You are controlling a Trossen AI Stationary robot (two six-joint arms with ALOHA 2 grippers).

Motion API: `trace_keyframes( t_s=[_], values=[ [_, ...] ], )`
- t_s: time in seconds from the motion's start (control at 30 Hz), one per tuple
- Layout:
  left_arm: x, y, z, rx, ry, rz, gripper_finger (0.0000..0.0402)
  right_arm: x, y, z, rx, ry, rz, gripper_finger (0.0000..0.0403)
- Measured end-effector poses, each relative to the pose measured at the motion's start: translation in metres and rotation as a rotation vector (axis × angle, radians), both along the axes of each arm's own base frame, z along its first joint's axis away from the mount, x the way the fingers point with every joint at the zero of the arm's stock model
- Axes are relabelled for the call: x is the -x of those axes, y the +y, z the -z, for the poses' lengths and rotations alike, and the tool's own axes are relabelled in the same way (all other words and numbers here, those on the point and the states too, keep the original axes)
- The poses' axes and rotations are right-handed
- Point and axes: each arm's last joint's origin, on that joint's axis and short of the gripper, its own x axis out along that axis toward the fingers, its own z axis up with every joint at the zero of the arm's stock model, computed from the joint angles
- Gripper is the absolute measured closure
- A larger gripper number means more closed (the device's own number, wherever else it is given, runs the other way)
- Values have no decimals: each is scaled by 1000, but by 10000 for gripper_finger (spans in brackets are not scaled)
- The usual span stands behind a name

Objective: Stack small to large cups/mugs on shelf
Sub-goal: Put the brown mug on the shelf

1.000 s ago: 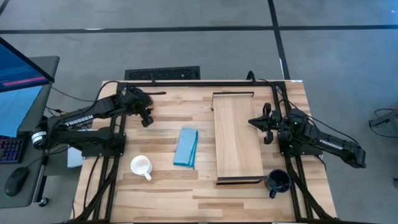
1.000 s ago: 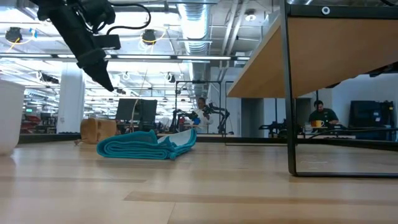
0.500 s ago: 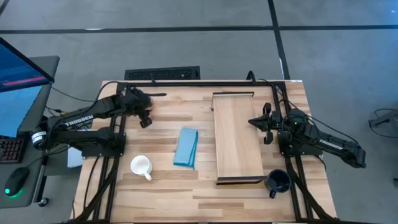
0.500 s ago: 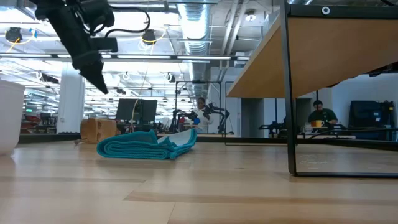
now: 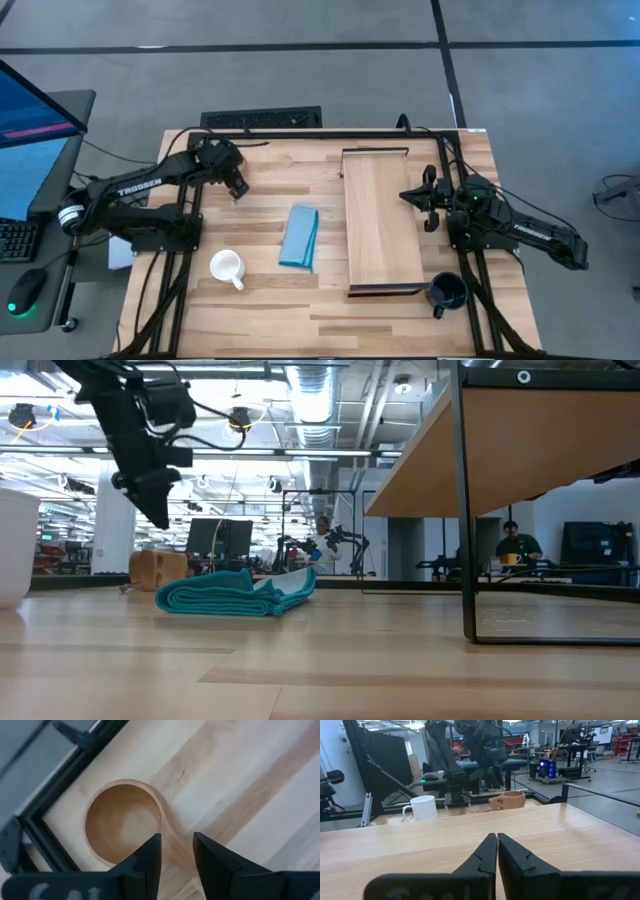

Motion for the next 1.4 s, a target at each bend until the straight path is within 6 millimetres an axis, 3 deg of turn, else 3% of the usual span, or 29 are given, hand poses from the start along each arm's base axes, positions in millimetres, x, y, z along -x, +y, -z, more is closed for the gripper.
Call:
trace_keyframes(
  t_s=[0.27, 0.47, 0.8, 1.1, 1.4],
  values=[
    [-18, 21, -11, 17, 22, -109, 297, 0, 0, 0, 0, 0, 0, 365],
    [-22, 36, -27, -44, 215, -114, 297, 0, 0, 0, -33, -2, 0, 365],
    [-8, 63, -11, 103, 415, -167, 297, 0, 0, 0, -34, -2, 0, 365],
    [4, 94, -4, 162, 279, -152, 297, 0, 0, 0, -36, -2, 0, 365],
    [11, 106, -6, 115, 282, -78, 297, 0, 0, 0, -36, -2, 1, 365]
  ],
)
